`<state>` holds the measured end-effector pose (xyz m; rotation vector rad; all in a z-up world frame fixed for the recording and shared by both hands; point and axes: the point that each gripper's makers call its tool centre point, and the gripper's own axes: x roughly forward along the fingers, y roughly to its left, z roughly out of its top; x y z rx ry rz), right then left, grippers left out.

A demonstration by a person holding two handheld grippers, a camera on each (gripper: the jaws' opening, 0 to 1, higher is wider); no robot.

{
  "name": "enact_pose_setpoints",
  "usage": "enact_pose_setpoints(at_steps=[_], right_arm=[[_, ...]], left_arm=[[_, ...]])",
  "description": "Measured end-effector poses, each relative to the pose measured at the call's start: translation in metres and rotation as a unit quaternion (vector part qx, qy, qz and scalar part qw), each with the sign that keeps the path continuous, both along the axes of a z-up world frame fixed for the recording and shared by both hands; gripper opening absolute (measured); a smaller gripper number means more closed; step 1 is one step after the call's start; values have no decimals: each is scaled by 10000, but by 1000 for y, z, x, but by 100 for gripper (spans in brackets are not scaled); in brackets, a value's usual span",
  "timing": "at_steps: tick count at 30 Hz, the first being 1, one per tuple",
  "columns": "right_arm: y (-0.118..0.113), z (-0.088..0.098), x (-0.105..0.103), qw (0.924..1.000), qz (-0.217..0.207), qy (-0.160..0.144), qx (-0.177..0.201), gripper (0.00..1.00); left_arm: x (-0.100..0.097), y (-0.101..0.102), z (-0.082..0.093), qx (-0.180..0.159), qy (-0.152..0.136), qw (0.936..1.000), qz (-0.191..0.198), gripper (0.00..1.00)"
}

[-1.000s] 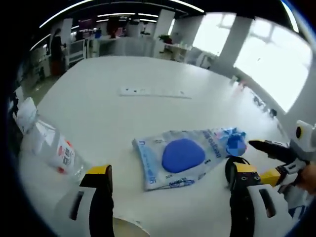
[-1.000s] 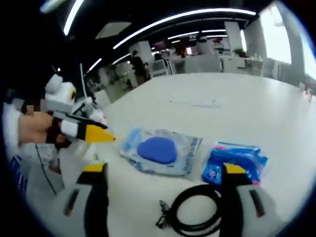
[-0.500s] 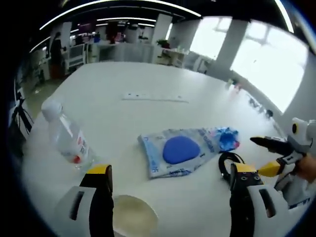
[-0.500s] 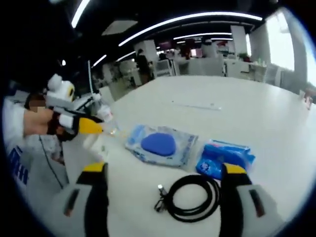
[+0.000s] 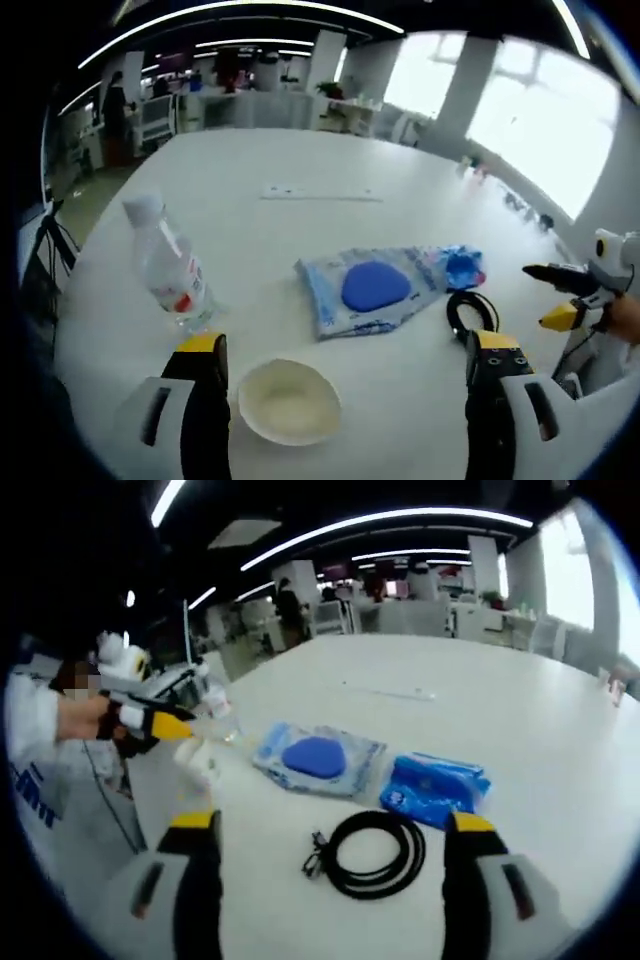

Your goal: Arrange the tabletop items into an orderly group along one side of the table until the central work area is clear of visible clutter.

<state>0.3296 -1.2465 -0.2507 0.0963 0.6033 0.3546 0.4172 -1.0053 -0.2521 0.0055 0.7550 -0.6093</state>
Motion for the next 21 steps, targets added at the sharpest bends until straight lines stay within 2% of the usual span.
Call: enact_pose_setpoints(at_steps=[12, 16, 21], right_arm=[[-12, -5, -18, 9998, -148, 101, 40, 90], [-13, -3, -19, 9998, -182, 78, 39, 89], [-14, 1, -24, 9996, -256, 43, 104, 88]], left_arm=[[-12, 7, -3, 33, 65, 10000, -61, 95], [-16, 8, -4, 190, -21, 9997, -182, 95], [-29, 10, -13, 417, 21, 9981, -452, 92]])
